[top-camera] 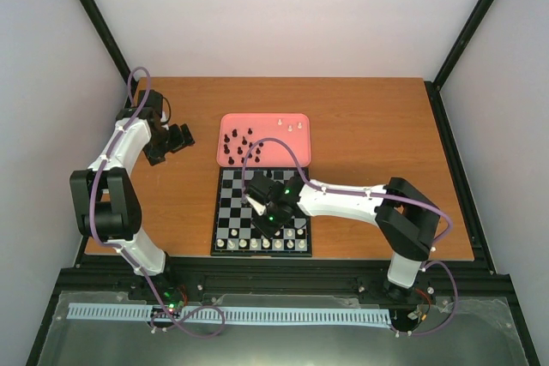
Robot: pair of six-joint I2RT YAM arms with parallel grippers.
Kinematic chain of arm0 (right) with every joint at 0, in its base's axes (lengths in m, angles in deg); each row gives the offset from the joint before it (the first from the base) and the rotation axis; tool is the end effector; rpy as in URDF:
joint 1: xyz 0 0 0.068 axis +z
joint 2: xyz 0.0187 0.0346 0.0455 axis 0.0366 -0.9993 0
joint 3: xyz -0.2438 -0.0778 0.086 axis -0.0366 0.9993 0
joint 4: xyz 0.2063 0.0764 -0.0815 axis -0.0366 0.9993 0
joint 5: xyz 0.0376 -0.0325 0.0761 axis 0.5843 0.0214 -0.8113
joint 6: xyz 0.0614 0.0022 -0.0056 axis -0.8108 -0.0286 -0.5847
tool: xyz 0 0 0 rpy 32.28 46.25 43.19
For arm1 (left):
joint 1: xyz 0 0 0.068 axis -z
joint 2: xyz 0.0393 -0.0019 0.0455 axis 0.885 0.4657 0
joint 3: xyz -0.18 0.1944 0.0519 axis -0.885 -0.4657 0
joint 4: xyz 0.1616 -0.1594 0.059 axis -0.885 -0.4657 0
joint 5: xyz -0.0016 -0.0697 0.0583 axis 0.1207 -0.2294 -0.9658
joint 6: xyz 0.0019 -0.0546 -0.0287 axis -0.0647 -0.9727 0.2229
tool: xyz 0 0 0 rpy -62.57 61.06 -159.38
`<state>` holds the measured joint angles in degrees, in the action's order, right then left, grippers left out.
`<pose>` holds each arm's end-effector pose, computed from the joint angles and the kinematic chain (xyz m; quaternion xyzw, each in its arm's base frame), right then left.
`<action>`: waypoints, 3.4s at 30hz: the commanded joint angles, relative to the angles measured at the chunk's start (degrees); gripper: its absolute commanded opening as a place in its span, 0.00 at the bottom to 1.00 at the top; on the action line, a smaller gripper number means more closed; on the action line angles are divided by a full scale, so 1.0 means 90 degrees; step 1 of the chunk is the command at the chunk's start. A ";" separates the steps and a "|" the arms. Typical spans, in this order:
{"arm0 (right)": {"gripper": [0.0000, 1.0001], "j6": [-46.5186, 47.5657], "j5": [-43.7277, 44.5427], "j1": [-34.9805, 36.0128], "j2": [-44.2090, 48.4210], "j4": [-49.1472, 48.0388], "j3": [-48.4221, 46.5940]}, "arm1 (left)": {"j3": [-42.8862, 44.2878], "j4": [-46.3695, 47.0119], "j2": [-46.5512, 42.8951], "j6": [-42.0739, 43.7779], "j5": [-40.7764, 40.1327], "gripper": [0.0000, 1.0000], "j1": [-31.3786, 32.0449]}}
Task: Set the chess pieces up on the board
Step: Place the chess piece on the chessboard, then pick up the chess piece from the storage box.
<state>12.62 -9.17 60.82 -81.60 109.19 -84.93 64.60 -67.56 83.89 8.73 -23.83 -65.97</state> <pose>0.1406 0.2912 0.1879 -0.4158 0.8895 0.1688 0.0857 0.3053 0.0144 0.2434 -0.2371 0.9568 -0.0873 0.1439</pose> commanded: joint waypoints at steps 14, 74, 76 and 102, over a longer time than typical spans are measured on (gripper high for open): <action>0.15 0.0042 0.0065 0.0080 -0.0194 -0.0048 0.0035 | 0.0017 0.0083 -0.0152 0.0104 -0.0066 1.00 0.0030; 0.48 0.0340 0.1632 -0.2845 -0.2507 0.1804 -0.5470 | 0.0199 -0.0022 -0.0284 0.0096 0.0150 1.00 0.0028; 0.45 0.0314 0.1530 -0.3157 -0.3079 0.1928 -0.6205 | 0.0208 -0.0038 -0.0249 0.0096 0.0155 1.00 0.0033; 0.34 0.0670 0.0796 -0.3835 -0.5116 0.1935 -0.7617 | 0.0426 -0.0032 0.0537 0.0086 0.0157 1.00 0.0033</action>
<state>18.74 -2.72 26.26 -126.21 126.42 -151.72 66.29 -67.72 87.96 8.73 -22.67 -65.97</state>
